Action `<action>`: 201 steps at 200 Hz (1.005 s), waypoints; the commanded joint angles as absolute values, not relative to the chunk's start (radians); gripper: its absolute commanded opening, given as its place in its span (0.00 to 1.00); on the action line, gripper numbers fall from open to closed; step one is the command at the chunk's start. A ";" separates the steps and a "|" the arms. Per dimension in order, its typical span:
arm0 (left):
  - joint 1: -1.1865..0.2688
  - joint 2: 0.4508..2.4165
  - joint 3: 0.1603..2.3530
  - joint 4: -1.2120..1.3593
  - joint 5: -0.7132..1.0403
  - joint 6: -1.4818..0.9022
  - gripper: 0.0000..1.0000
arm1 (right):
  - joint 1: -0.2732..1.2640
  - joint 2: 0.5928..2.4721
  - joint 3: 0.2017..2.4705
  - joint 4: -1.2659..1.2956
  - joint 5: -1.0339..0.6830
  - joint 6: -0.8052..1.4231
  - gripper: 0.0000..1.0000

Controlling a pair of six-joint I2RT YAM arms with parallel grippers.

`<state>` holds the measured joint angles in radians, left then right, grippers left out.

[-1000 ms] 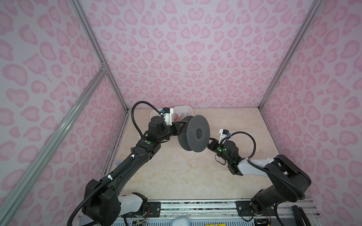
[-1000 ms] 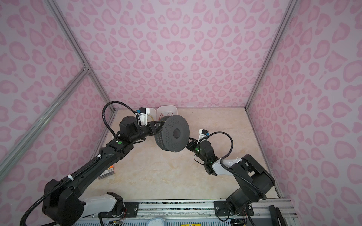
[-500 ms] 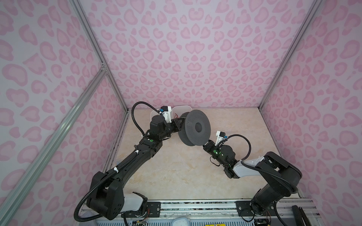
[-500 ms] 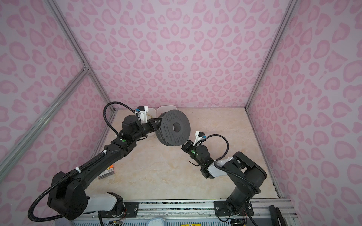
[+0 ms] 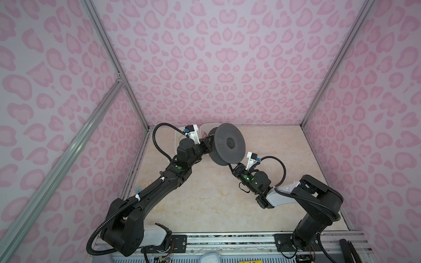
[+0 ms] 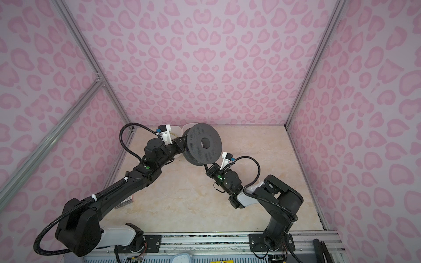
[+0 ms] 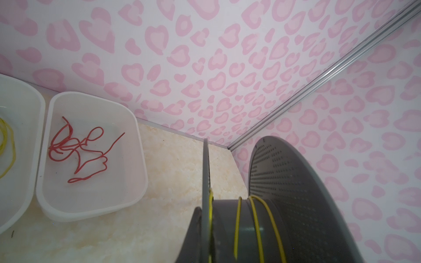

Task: Wrap the cables
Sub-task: 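Release the cable and draw the right gripper back from the spool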

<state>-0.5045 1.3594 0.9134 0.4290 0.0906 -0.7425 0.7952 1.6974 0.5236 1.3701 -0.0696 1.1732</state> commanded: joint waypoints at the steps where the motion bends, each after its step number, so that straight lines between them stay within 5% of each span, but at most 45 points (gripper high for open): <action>1: -0.535 1.370 0.904 0.531 0.199 -0.696 0.04 | 0.817 1.694 0.542 1.391 -0.306 1.129 0.00; 94: -0.560 1.350 0.846 0.533 0.164 -0.681 0.04 | 0.798 1.656 0.526 1.369 -0.297 1.142 0.00; 148: -0.535 1.347 0.875 0.489 0.124 -0.657 0.04 | 0.825 1.607 0.443 1.235 -0.276 1.098 0.30; 201: -0.509 1.331 0.940 0.354 0.063 -0.552 0.04 | 0.806 1.436 0.327 0.913 -0.212 1.021 0.42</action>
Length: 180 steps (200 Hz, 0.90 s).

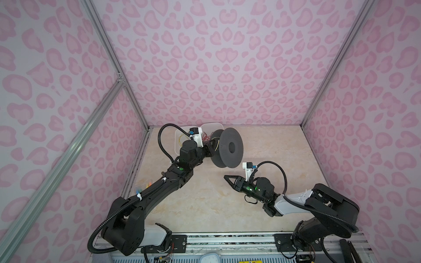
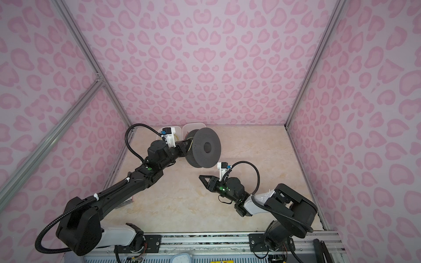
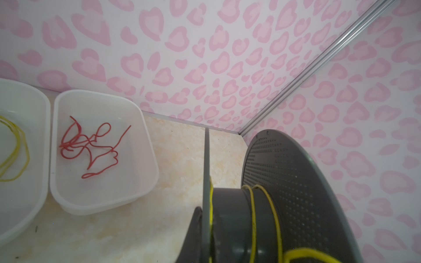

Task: Wrap the cables
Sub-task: 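Release the cable and draw the right gripper back from the spool, then lower the wound spool flat onto the table with the left gripper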

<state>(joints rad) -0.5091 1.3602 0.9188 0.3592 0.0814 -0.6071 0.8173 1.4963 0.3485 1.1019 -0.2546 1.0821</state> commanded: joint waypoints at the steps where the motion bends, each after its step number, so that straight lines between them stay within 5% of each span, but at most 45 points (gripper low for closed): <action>1: -0.509 1.330 0.940 0.352 0.061 -0.551 0.04 | 0.806 1.432 0.327 0.905 -0.213 1.017 0.42; 39: -0.542 1.311 1.006 0.131 -0.048 -0.379 0.04 | 0.734 1.220 0.282 0.595 -0.193 0.947 0.45; 76: -0.693 1.304 1.056 -0.064 -0.334 -0.106 0.04 | 0.615 0.836 0.329 0.087 0.052 0.812 0.50; 100: -0.795 1.344 1.081 -0.126 -0.535 0.044 0.04 | 0.430 0.674 0.349 -0.022 -0.003 0.773 0.52; 139: -0.904 1.416 1.058 -0.103 -0.758 0.244 0.04 | 0.199 0.612 0.399 -0.073 -0.132 0.726 0.53; 180: -1.029 1.518 0.997 -0.061 -0.889 0.309 0.04 | 0.137 0.664 0.428 -0.026 -0.172 0.714 0.53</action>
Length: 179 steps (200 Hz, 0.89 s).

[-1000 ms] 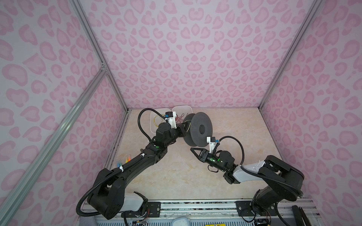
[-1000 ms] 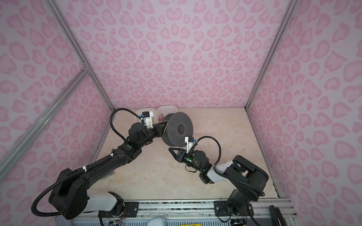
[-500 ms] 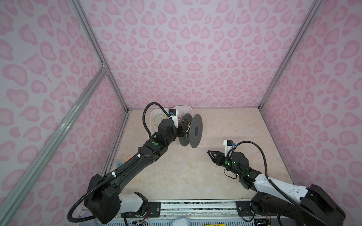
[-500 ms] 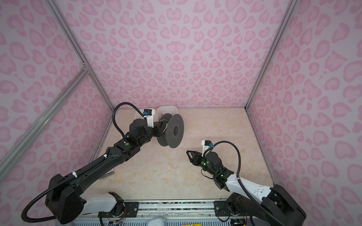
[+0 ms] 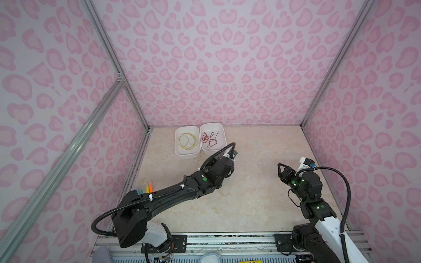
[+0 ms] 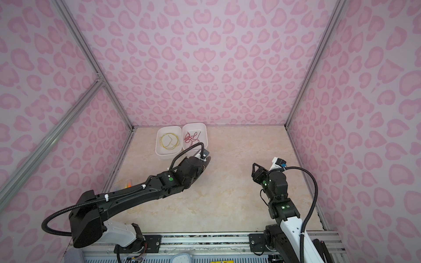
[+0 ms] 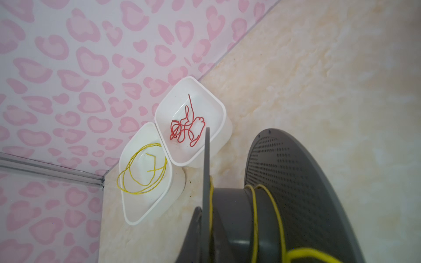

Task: Wrap the cables
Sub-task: 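Lower the wound spool flat onto the table with the left gripper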

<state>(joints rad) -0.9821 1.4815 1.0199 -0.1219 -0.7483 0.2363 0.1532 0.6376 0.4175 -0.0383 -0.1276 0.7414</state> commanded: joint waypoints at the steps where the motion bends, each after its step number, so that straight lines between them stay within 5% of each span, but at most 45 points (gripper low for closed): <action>1: -1.031 1.520 0.997 -0.062 -0.888 0.307 0.04 | 0.137 0.666 0.429 -0.024 -0.173 0.713 0.53; 58: -1.127 1.738 1.101 -0.137 -0.906 0.233 0.04 | 0.127 0.734 0.453 0.015 -0.196 0.698 0.55; 129: -1.138 1.983 1.290 -0.305 -0.718 0.068 0.05 | 0.104 0.715 0.442 0.001 -0.221 0.691 0.57; 179: -1.132 2.022 1.296 -0.323 -0.640 0.027 0.14 | 0.083 0.715 0.439 0.003 -0.240 0.690 0.59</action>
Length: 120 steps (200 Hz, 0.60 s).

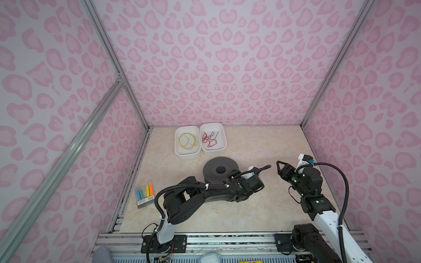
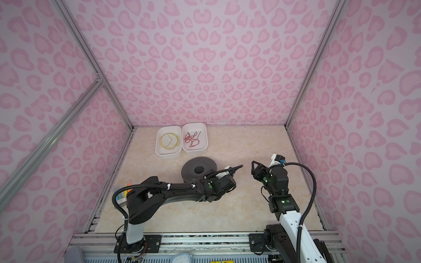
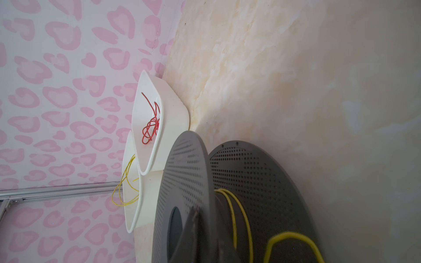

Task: Wrap the cables
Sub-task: 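Lower the wound spool flat onto the table with the left gripper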

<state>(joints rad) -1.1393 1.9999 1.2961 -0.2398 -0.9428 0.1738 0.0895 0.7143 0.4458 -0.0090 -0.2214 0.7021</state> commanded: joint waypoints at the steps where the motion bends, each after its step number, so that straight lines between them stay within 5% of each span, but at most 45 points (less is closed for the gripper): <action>1: -1.132 2.021 1.295 -0.322 -0.638 0.027 0.14 | 0.082 0.716 0.439 0.004 -0.240 0.689 0.59; 33: -1.139 2.021 1.321 -0.335 -0.572 0.009 0.22 | 0.068 0.713 0.439 0.005 -0.247 0.691 0.61; 120: -1.150 1.873 1.334 -0.428 -0.489 0.000 0.75 | 0.047 0.687 0.484 -0.058 -0.265 0.663 0.66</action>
